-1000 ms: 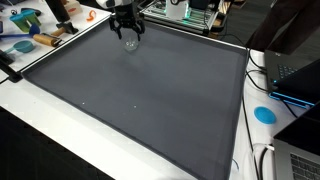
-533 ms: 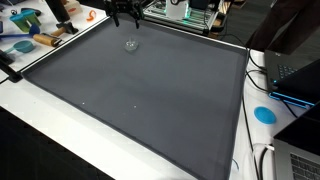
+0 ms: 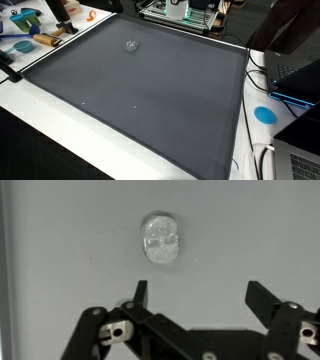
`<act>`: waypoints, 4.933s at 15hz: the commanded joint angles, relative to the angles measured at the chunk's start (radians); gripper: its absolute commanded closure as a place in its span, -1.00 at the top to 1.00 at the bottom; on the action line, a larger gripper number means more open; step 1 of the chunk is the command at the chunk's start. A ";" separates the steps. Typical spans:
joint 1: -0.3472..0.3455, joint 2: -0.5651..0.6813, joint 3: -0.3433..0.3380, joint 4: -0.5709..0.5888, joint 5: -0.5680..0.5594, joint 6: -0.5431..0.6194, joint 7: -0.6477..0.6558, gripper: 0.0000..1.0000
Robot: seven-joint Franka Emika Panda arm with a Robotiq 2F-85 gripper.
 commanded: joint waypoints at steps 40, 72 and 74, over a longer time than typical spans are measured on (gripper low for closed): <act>0.249 0.367 0.102 0.260 -0.489 -0.273 0.889 1.00; -0.035 0.402 -0.073 0.378 0.023 -0.164 0.696 1.00; -0.060 0.404 -0.084 0.368 0.073 -0.136 0.671 1.00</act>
